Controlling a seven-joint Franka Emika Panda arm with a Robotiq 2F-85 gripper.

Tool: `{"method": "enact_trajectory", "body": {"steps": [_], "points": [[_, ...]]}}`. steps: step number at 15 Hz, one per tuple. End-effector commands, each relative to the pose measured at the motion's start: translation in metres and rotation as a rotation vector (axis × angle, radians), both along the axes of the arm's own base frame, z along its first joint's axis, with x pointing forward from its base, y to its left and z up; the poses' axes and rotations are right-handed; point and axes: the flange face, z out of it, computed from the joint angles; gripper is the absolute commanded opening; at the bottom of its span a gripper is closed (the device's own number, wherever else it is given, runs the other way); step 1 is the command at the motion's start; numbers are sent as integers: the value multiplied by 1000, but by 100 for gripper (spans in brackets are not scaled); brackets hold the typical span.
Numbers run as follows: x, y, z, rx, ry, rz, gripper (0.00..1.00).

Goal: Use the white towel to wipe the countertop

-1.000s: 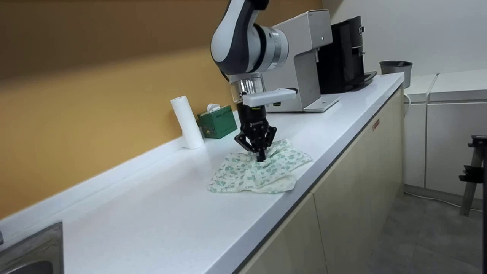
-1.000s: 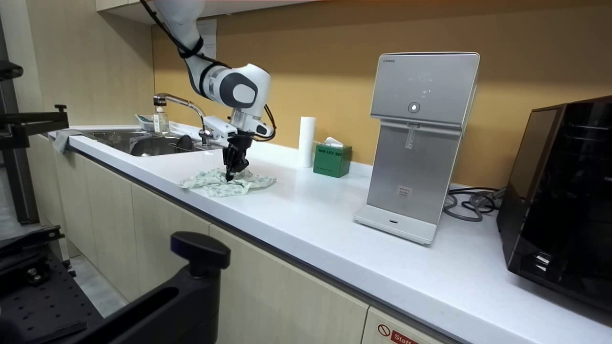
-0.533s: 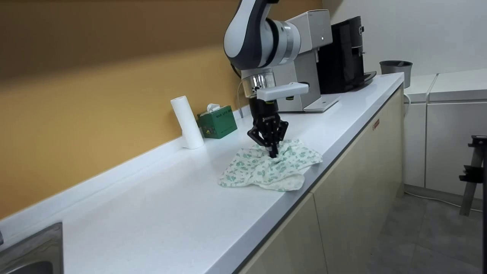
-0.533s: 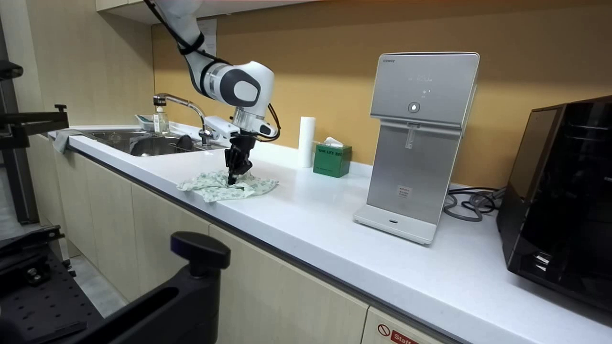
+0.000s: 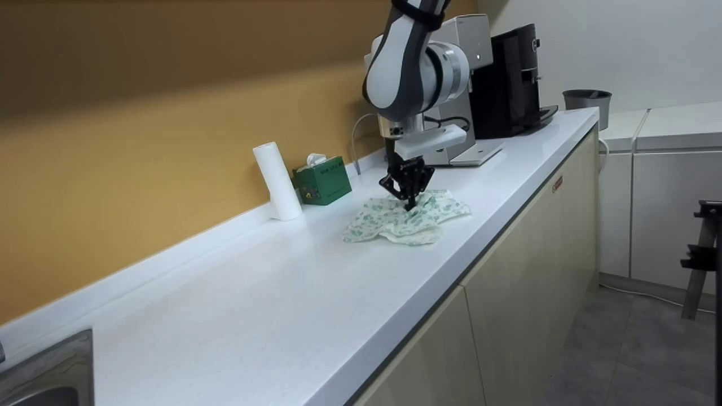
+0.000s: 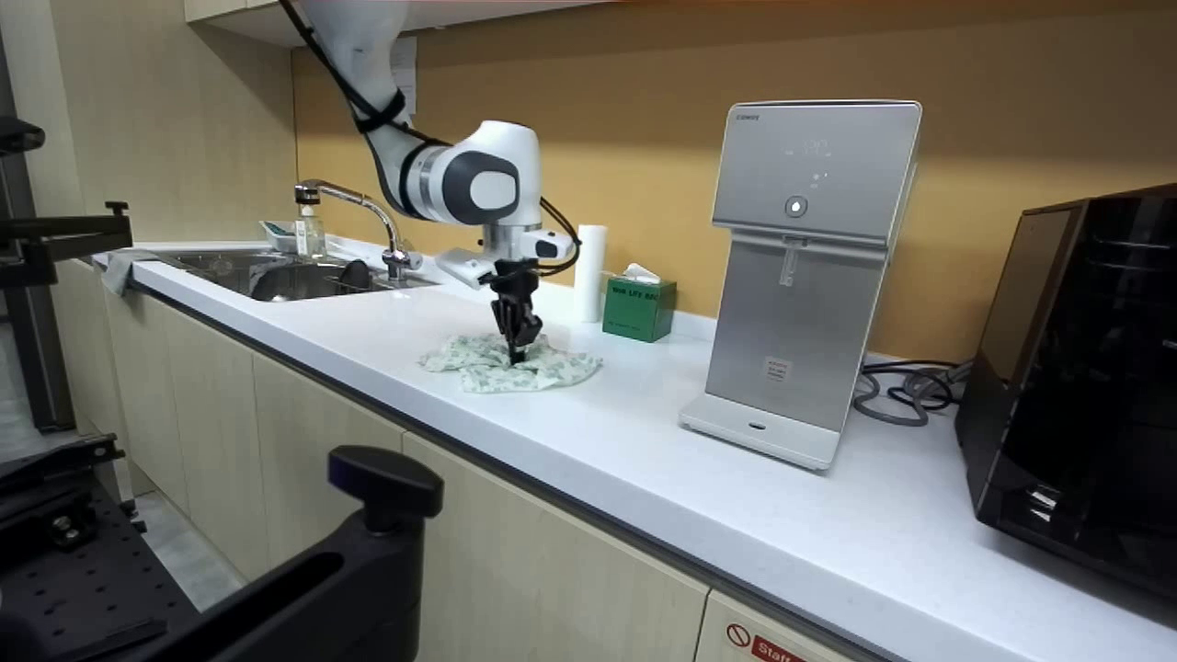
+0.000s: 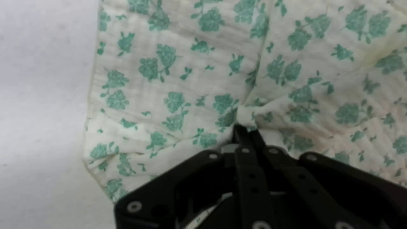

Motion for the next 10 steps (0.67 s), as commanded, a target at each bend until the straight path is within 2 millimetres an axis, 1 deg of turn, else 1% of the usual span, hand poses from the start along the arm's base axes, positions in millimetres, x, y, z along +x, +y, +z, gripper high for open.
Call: {"method": "enact_trajectory", "body": {"steps": [1, 3, 5, 7, 9, 10], "points": [[21, -45, -11, -105, -85, -136, 1], [39, -66, -21, -178, -121, -201, 1], [58, -76, -33, -243, -132, -267, 1], [77, -69, -48, -248, -114, -313, 1], [95, -51, -60, -228, -80, -328, 1], [101, -41, -63, -205, -53, -326, 1]]}}
